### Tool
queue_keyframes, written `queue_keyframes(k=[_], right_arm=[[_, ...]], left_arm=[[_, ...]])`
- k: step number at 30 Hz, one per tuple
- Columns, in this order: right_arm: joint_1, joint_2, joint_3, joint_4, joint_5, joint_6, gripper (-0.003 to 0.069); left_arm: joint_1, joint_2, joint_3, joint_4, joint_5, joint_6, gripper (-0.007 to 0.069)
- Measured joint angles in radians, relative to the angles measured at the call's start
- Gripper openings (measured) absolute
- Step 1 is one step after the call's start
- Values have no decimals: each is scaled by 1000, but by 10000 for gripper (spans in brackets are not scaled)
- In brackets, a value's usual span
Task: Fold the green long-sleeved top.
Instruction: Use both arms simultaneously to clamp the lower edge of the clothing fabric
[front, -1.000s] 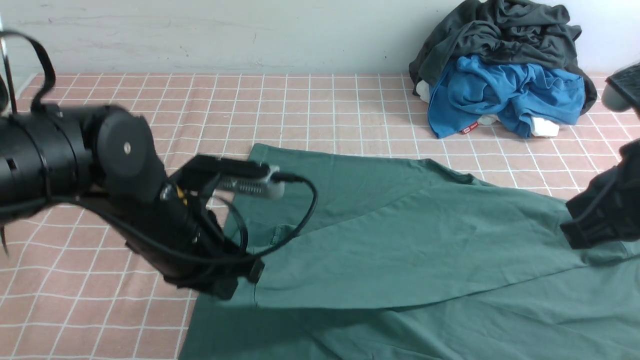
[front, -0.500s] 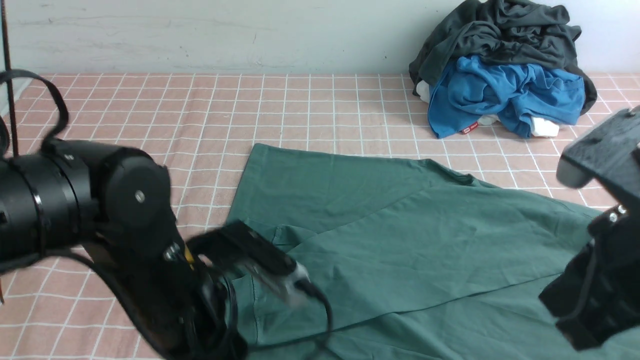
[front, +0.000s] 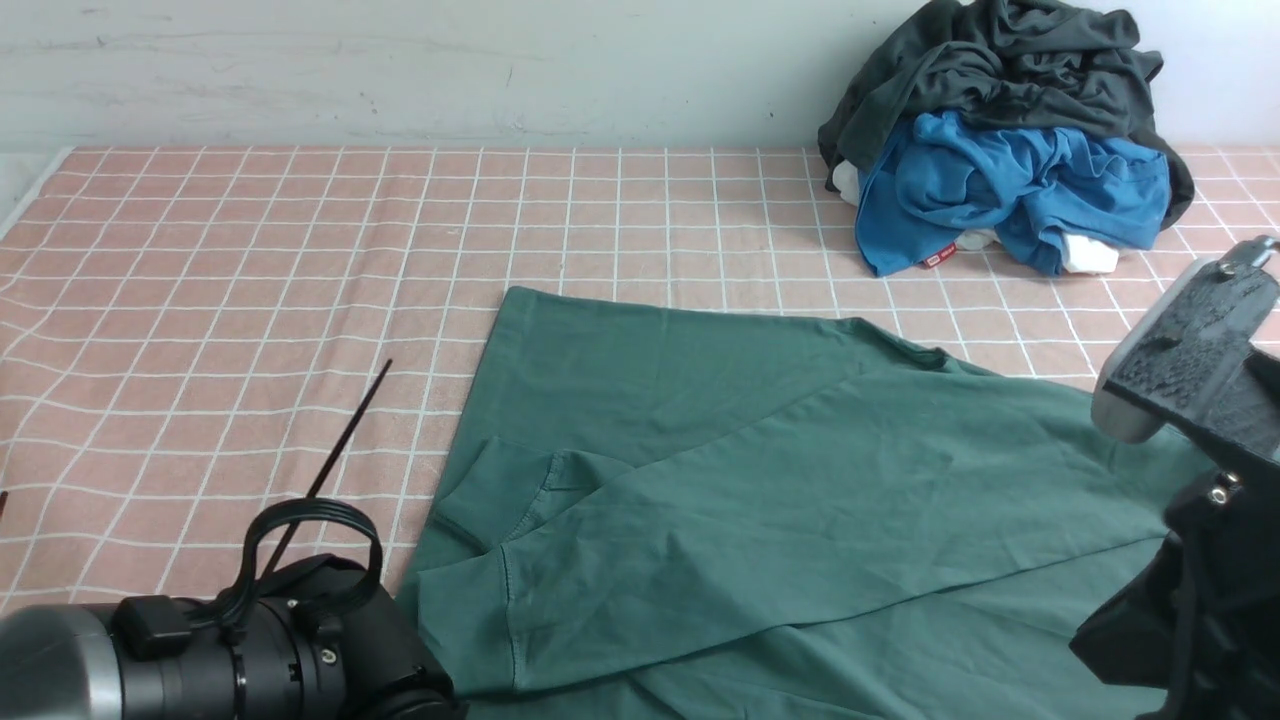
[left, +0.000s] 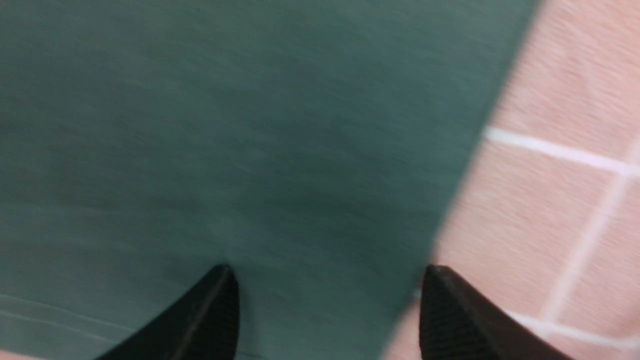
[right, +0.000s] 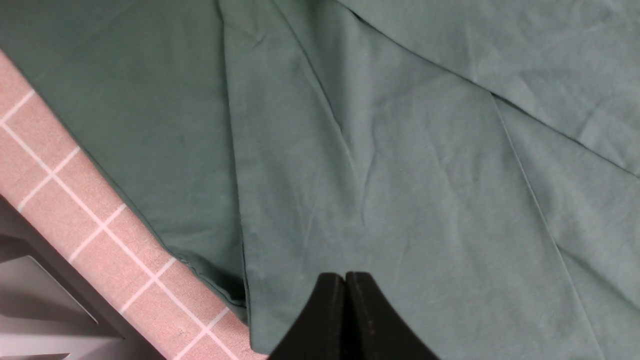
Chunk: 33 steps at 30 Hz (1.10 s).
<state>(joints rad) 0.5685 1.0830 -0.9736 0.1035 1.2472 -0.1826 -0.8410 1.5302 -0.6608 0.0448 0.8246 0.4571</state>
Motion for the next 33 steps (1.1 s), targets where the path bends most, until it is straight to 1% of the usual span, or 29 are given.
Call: queue_keyframes(k=[4, 11, 15, 16, 18, 19, 21, 22, 23, 26, 32, 33], right_arm=[[0, 0, 0, 0, 0, 0, -14], [0, 0, 0, 0, 0, -1, -14], [0, 0, 0, 0, 0, -5, -14], [0, 0, 0, 0, 0, -8, -14], [0, 0, 0, 0, 0, -8, -14], [0, 0, 0, 0, 0, -10, -14], [0, 0, 0, 0, 0, -11, -14], [0, 0, 0, 0, 0, -11, -14], [0, 0, 0, 0, 0, -11, -14], [0, 0, 0, -1, 0, -11, -14], [0, 0, 0, -35, 0, -24, -14], [0, 0, 1, -38, 0, -46, -14]], left_arm=[[0, 12, 0, 59, -38, -43, 451], [0, 18, -5, 66, -29, -89, 442], [0, 22, -12, 74, -24, -134, 359], [0, 25, -16, 79, -21, -145, 299], [0, 27, -18, 80, -21, -152, 208], [0, 29, -18, 82, -21, -155, 134], [0, 30, -18, 83, -21, -155, 61], [0, 30, -18, 85, -21, -155, 39], [0, 30, -18, 88, -21, -155, 22], [0, 30, -21, 90, -15, -156, 16], [0, -21, -66, 94, 80, -222, 16], [0, -52, -70, 95, 102, -233, 16]])
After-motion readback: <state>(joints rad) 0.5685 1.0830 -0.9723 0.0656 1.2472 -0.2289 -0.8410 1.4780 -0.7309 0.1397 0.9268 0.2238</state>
